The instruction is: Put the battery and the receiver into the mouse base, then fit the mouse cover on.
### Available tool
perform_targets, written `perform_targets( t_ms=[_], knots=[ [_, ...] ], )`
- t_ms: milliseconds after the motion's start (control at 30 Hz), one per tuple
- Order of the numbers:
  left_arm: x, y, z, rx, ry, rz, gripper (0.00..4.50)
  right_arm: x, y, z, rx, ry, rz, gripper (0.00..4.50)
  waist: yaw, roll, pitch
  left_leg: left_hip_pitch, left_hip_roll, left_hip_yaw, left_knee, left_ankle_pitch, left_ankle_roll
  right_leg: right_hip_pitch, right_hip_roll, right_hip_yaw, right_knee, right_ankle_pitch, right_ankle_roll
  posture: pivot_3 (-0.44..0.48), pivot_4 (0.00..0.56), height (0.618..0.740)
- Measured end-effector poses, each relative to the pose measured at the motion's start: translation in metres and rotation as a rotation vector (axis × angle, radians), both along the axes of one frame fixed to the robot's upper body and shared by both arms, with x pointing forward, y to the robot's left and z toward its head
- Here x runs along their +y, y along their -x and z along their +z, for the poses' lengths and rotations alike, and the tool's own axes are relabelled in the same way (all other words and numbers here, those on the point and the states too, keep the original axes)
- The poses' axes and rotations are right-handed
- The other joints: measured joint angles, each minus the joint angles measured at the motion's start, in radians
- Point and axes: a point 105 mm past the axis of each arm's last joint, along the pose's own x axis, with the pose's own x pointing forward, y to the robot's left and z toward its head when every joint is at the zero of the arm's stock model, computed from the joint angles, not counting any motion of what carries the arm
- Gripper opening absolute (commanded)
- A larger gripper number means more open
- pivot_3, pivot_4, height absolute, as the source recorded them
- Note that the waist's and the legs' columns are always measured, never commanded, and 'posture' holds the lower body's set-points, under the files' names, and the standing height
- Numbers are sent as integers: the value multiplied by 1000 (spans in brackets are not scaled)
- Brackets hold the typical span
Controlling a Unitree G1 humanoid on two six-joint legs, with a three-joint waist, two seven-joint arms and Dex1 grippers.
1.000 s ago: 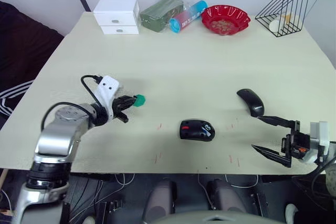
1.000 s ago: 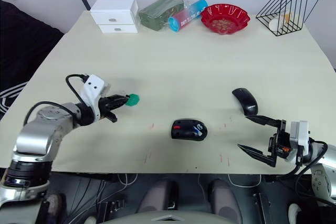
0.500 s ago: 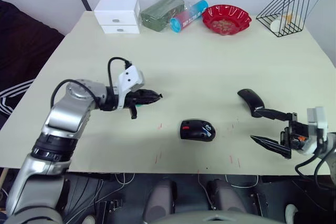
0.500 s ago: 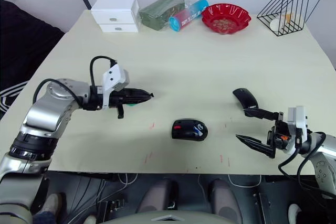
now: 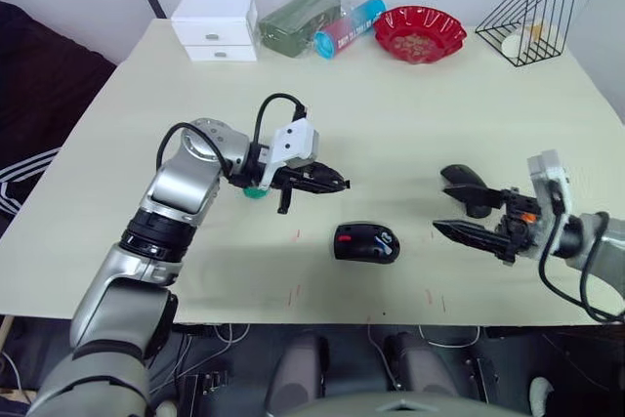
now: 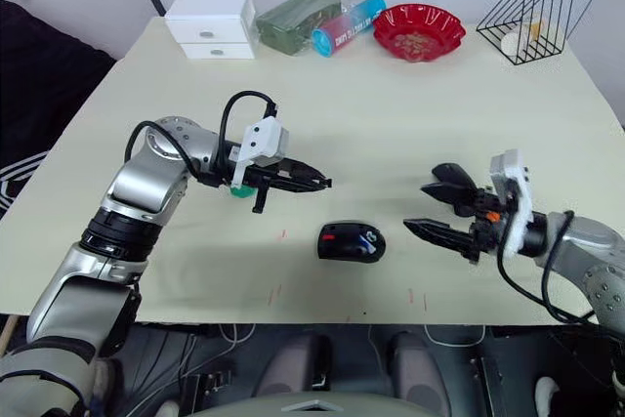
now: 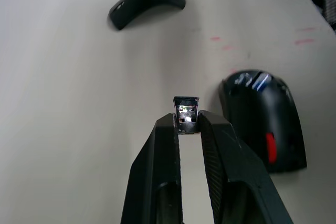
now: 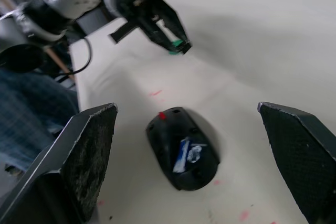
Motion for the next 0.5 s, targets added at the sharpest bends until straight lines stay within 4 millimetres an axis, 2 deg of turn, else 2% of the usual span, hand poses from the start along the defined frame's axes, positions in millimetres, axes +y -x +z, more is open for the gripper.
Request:
perform_targets(
  t_ms=[167,267,300,400,433,500],
  knots=[
    [-14,6,-1,-1,14,-63,101,27,1,5,181,-45,44,4500,1,0,0,-2,1,-1,-1,0,0,-2,1,-1,0,0,-1,0,150,740],
    [-16,7,-1,1,13,-71,101,30,-2,3,235,-46,27,4500,0,0,0,-3,1,-1,0,0,0,-2,0,-1,0,0,0,0,150,740],
    [-18,8,-1,0,16,-77,101,31,-7,-1,327,-70,-9,4500,1,-1,0,-3,1,-1,0,0,0,-2,0,-1,0,0,0,0,150,740],
    [-19,8,-1,0,18,-79,101,32,-9,-3,358,-79,-22,4500,3,-1,1,-3,1,-1,0,0,0,-2,0,-1,-1,0,0,0,150,740],
    [-20,8,0,-15,15,-79,101,37,-9,-7,461,-120,-35,4500,0,-1,1,-7,1,-1,0,0,0,-6,0,-1,0,0,0,0,150,740],
    [-23,11,2,-24,14,-89,101,41,-10,-9,512,-138,-50,4500,-2,-1,0,-12,1,-2,2,0,0,-11,0,-2,2,0,0,0,150,740]
  ],
)
